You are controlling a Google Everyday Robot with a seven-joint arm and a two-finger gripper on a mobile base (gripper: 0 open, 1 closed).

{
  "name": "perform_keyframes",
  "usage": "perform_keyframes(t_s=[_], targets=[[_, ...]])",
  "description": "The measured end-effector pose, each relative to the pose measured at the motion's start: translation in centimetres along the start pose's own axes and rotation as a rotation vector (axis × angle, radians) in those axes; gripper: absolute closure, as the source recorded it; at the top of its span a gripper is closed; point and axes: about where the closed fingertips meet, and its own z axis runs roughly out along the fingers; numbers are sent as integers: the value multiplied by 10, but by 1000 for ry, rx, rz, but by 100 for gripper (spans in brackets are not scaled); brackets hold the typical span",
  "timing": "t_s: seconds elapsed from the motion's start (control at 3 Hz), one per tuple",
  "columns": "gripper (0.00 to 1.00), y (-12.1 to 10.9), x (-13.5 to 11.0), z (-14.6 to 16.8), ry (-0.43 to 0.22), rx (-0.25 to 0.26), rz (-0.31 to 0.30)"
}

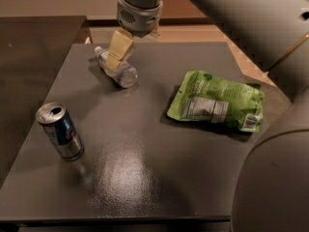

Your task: Place blue plastic bottle upright

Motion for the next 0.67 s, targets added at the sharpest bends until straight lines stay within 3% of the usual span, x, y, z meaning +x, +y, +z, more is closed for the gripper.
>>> perform_keyframes(t_s=[0.67], targets=[[0,-32,-39,29,70,67,77]])
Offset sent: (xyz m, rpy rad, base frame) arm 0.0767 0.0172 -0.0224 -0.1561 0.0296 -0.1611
